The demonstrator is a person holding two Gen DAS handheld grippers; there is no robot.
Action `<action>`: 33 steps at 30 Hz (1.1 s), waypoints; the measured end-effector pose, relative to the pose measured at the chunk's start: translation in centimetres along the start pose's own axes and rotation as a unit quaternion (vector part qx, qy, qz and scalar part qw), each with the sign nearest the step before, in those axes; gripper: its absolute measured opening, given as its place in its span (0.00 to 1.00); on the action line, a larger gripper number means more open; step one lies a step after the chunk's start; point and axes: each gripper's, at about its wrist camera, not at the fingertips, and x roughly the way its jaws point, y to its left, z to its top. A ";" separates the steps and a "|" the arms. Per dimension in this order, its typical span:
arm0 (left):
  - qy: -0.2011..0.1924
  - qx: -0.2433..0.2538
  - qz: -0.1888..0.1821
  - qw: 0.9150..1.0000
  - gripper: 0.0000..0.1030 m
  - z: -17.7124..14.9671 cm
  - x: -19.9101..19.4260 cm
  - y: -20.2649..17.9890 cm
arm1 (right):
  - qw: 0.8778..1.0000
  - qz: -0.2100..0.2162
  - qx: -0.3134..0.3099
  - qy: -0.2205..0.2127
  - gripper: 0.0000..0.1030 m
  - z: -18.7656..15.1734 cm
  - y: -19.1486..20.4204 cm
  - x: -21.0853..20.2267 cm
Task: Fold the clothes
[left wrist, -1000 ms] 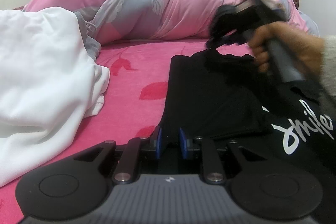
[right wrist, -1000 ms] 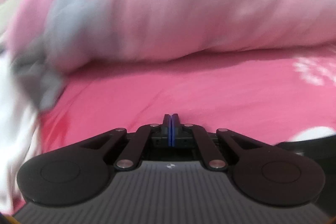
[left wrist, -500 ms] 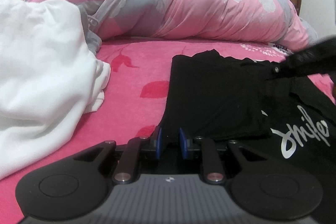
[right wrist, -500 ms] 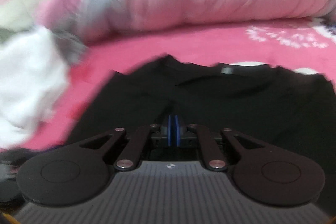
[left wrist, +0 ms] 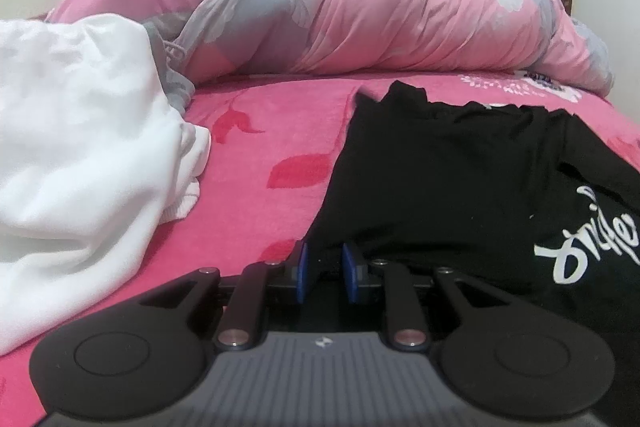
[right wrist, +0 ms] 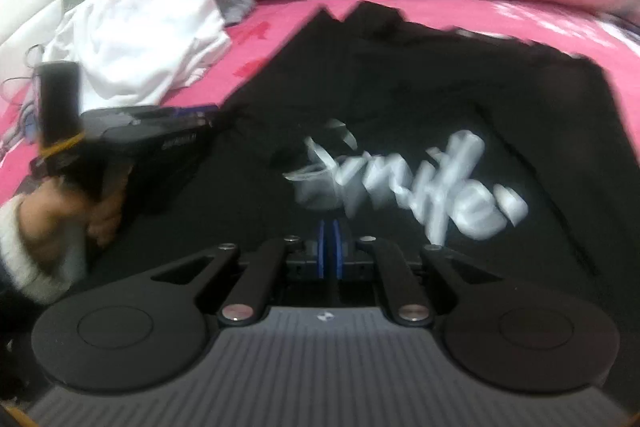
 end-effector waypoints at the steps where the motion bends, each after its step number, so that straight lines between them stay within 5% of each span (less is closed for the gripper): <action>1: 0.000 0.003 0.002 1.000 0.21 0.0 0.0 -0.1 | 1.000 -0.008 -0.001 -0.014 0.05 -1.0 -0.2 -1.3; 3: 0.000 0.004 0.003 1.000 0.21 0.1 -0.1 -0.2 | 0.999 -0.036 0.007 -0.036 0.06 -2.3 -1.0 -4.2; 7: -0.006 -0.028 0.008 1.000 0.41 0.4 -0.9 1.1 | 0.993 -0.059 0.079 -0.069 0.07 -4.6 -3.4 -8.8; 15: -0.032 -0.061 0.013 0.998 0.38 0.4 -4.0 2.9 | 0.991 -0.062 0.107 -0.059 0.07 -5.4 -4.8 -8.7; 19: -0.033 -0.062 0.009 0.997 0.38 0.4 -3.7 2.5 | 0.993 -0.047 0.096 -0.058 0.09 -1.9 -4.4 -6.1; 27: -0.021 -0.111 0.012 0.993 0.38 -0.8 -2.4 3.8 | 0.996 0.018 0.065 -0.051 0.30 10.1 -2.6 3.7; 33: -0.027 -0.140 -0.006 0.990 0.39 -1.5 -2.3 4.8 | 0.994 0.052 0.097 0.019 0.45 18.4 0.1 13.7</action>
